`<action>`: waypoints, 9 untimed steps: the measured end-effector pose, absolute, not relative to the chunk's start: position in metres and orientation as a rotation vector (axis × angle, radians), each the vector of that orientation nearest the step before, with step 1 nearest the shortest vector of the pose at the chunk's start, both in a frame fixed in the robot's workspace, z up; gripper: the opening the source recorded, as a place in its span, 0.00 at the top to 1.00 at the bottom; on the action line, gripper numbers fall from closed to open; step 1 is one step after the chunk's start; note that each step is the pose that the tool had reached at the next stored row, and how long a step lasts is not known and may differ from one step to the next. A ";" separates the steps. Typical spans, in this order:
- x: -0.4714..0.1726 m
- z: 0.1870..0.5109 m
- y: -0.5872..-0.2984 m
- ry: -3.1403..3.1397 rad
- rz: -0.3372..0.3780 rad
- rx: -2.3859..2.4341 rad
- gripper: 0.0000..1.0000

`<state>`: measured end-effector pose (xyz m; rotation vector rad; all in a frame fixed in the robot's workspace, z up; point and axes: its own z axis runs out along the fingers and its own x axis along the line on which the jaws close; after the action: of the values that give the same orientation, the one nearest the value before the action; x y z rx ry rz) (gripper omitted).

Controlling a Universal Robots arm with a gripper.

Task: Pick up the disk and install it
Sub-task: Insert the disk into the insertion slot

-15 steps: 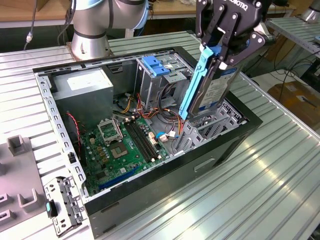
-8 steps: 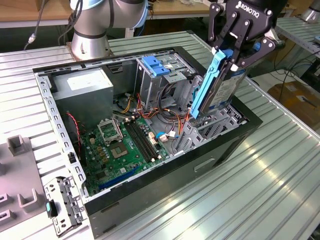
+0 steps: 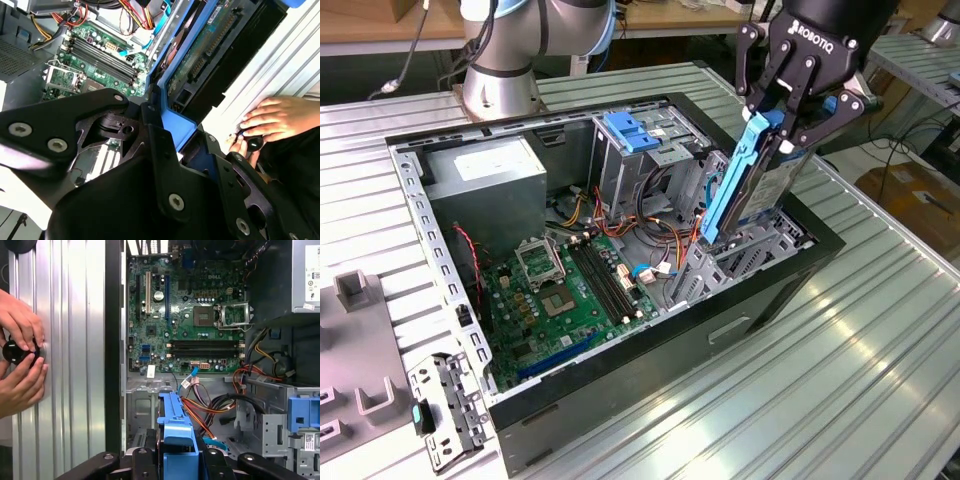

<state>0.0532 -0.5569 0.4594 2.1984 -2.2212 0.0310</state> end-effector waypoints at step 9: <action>0.056 0.451 -0.557 -2.214 0.031 2.206 0.63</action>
<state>0.0563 -0.5569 0.4513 2.2059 -2.2135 0.0312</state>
